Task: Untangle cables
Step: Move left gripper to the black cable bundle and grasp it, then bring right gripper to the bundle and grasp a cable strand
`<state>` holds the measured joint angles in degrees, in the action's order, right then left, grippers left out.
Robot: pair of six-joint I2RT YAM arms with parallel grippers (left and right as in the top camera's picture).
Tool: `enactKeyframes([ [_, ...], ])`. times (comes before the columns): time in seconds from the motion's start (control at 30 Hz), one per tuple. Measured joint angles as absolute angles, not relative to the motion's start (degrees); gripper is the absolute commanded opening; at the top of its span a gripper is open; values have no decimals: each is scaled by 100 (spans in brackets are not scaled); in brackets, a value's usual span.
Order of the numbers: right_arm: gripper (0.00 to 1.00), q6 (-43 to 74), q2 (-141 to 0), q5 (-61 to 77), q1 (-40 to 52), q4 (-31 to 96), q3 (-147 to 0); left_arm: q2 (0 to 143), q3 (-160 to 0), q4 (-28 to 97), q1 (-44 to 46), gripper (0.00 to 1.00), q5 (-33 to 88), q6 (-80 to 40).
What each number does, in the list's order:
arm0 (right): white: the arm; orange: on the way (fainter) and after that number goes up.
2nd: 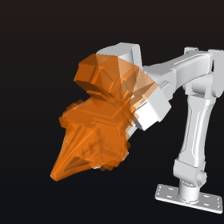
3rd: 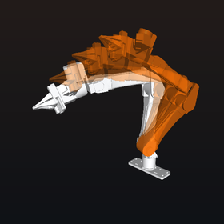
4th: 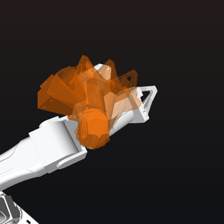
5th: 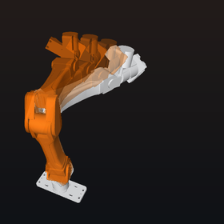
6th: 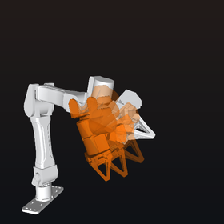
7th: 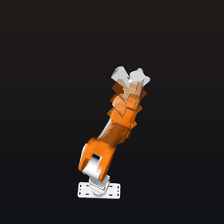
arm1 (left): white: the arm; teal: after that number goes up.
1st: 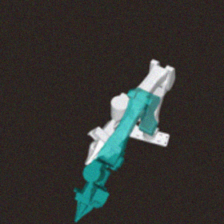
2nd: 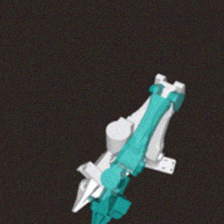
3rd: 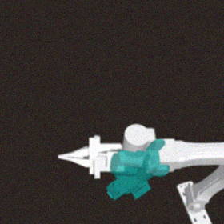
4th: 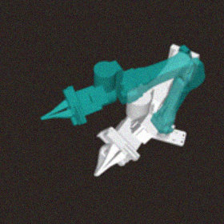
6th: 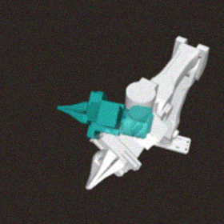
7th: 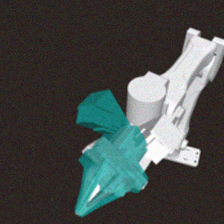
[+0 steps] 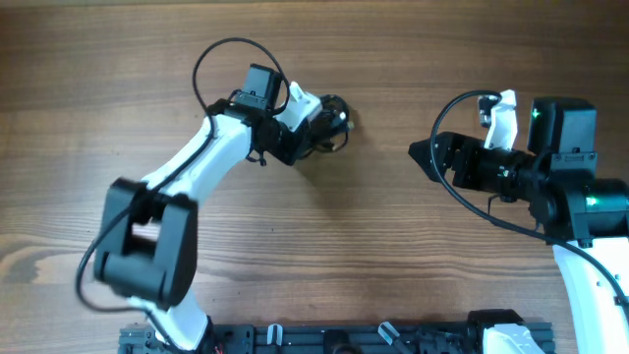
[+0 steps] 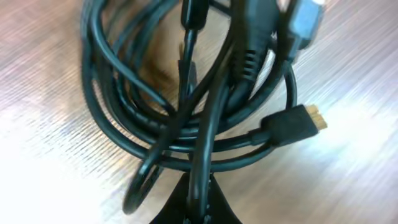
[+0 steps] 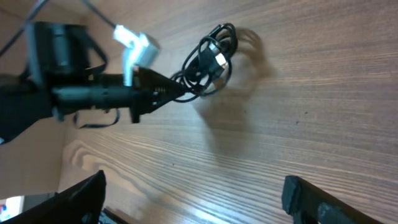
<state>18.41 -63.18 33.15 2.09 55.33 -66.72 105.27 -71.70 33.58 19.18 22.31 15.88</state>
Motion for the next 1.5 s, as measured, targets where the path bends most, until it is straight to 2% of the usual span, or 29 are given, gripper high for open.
enactKeyframes([
  [0.2,86,2139,-6318,3317,209,5457,-6672,9037,-7166,3385,1918,4,2952,-1017],
  [0.33,83,2213,-6407,3406,224,5433,-6672,9021,-7161,3179,1903,4,3861,-2512],
  [0.5,81,2482,-6692,3476,676,5181,-6672,9021,-7159,2359,1774,4,5304,-3503],
  [0.67,78,2908,-7122,3514,1098,4676,-6672,9021,-7159,1549,1559,4,7050,-3767],
  [0.83,76,3282,-7179,3601,1100,4185,-6670,9021,-7159,1415,1326,4,7817,-3524],
  [1.17,70,3951,-7328,3907,1100,3103,-6670,9021,-7159,1369,1273,4,8088,-3216],
  [1.37,64,4163,-8062,4418,1203,2644,-6670,9021,-7159,1367,1275,4,8090,-3216],
  [1.43,58,4274,-8335,4556,1376,2405,-6670,9021,-7159,1367,1275,4,8088,-3223],
  [1.47,51,4353,-8440,4606,1476,2303,-6670,9021,-7159,1367,1275,4,8082,-3245],
  [1.5,40,4414,-8525,4630,1557,2209,-6670,9021,-7159,1367,1275,4,8066,-3275],
])
